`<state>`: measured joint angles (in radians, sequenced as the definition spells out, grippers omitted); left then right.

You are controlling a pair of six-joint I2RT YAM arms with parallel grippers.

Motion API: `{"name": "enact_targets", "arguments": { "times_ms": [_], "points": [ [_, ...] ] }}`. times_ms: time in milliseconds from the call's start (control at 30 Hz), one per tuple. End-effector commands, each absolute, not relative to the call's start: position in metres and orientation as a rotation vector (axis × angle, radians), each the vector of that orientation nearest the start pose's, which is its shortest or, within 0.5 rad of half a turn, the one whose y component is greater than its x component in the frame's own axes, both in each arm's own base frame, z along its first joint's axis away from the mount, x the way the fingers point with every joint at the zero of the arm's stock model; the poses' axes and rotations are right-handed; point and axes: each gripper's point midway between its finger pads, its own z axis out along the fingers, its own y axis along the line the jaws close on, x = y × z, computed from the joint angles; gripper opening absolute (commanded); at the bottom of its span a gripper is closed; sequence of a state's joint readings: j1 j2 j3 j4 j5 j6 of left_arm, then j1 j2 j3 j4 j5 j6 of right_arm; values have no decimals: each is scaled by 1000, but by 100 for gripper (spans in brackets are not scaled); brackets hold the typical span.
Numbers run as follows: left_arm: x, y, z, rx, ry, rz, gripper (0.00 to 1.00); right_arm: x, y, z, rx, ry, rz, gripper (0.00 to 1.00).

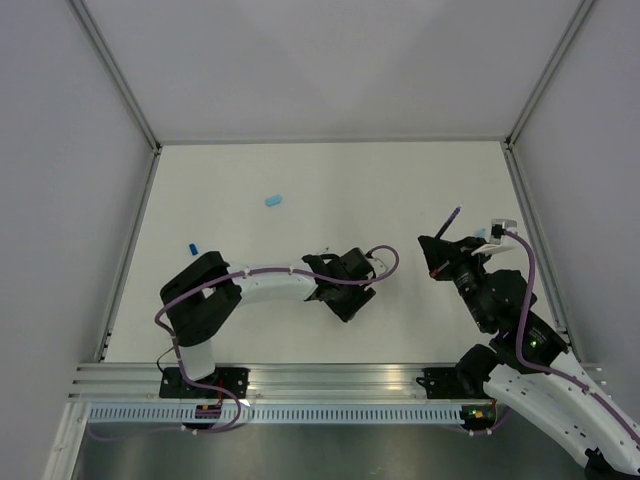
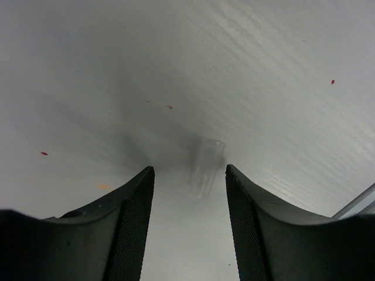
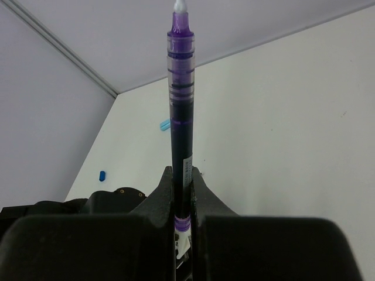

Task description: Insert the pens into the pen caps

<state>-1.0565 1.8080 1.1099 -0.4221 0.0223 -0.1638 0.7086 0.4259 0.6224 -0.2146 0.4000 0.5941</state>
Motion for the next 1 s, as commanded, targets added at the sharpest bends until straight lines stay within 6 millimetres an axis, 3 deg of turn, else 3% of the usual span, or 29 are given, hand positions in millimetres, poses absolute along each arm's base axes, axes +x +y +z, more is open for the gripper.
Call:
{"name": "enact_targets", "arguments": {
  "times_ms": [0, 167, 267, 433, 533, 767, 967],
  "points": [
    [181, -333, 9, 1237, 2481, -296, 56, 224, 126, 287, 229, 1616, 672, 0],
    [181, -333, 9, 1214, 2498, -273, 35, 224, 127, 286, 228, 1616, 673, 0],
    [184, -328, 10, 1166, 2524, -229, 29, 225, 126, 287, 229, 1614, 671, 0],
    [199, -319, 7, 988, 2604, -113, 24, 225, 128, 286, 225, 1614, 681, 0],
    [207, -316, 6, 906, 2648, -79, 16, 225, 129, 284, 225, 1618, 683, 0],
    [213, -311, 0, 836, 2680, -44, 2, 227, 132, 280, 218, 1630, 681, 0],
    [217, -311, 4, 735, 2684, -87, 2, 227, 139, 278, 179, 1633, 695, 0]
  ]
}}
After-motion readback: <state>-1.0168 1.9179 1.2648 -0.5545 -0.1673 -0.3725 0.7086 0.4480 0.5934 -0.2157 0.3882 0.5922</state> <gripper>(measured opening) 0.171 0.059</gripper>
